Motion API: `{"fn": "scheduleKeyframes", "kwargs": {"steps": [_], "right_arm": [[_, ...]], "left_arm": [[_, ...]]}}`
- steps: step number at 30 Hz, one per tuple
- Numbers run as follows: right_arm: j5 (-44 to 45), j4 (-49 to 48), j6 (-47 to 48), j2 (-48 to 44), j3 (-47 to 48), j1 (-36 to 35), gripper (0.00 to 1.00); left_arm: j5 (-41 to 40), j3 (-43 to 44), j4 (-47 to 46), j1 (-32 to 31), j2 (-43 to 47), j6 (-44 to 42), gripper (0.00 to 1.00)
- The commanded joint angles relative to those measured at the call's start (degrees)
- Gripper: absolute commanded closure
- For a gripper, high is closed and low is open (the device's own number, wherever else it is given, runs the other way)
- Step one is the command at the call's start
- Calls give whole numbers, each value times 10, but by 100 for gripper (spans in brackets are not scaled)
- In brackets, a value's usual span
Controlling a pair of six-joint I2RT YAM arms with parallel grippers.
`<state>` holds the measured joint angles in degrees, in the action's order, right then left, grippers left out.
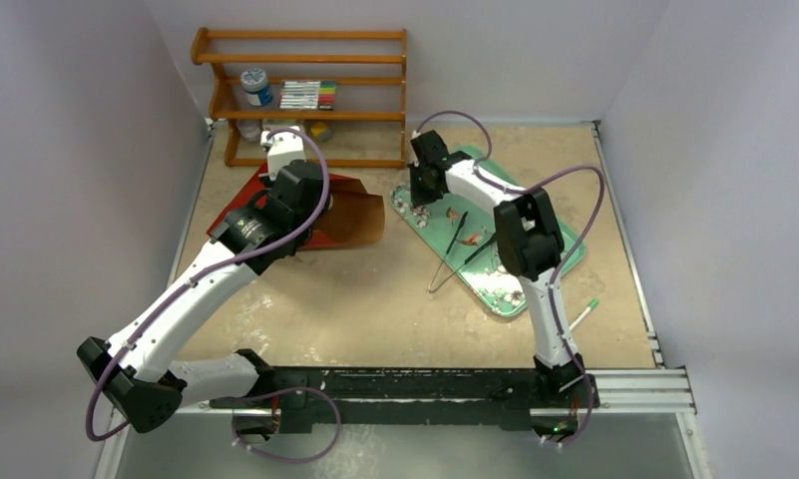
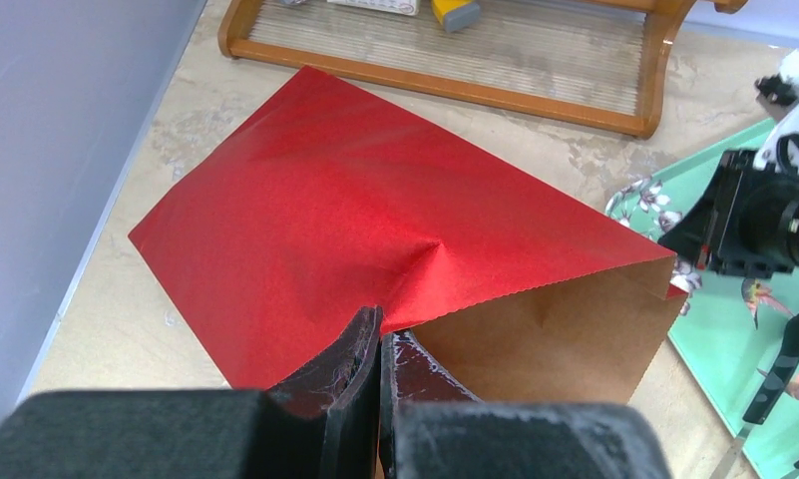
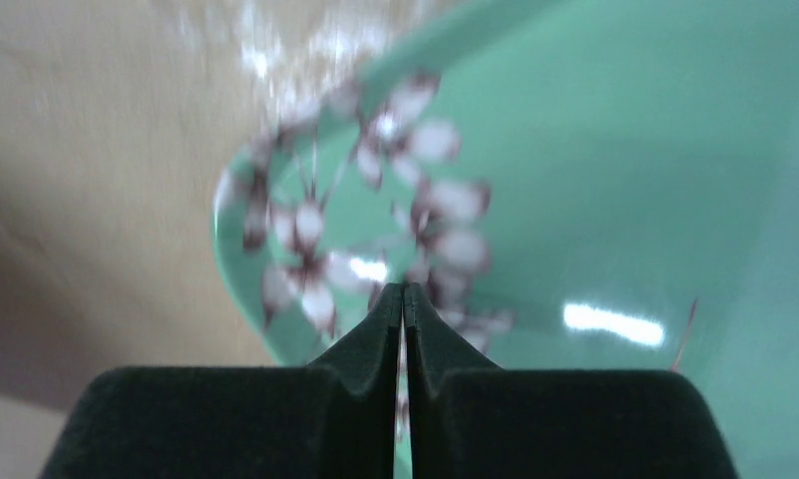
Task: Take the fake bread out of the paper bag
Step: Adjust the container at the center of the board.
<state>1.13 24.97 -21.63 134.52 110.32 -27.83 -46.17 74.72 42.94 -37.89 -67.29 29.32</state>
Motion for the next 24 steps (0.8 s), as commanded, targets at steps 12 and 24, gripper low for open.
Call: {"fn": "scheduleKeyframes", "kwargs": {"steps": [12,24], "right_arm": [[135,14,-90,-233,-150,-27,90],[301,181,-403,-285,-219,64,87]], "left_arm": [[30,-17,-50,5,10,-15,100],[45,-31,-45,5,41,-11,100]]}}
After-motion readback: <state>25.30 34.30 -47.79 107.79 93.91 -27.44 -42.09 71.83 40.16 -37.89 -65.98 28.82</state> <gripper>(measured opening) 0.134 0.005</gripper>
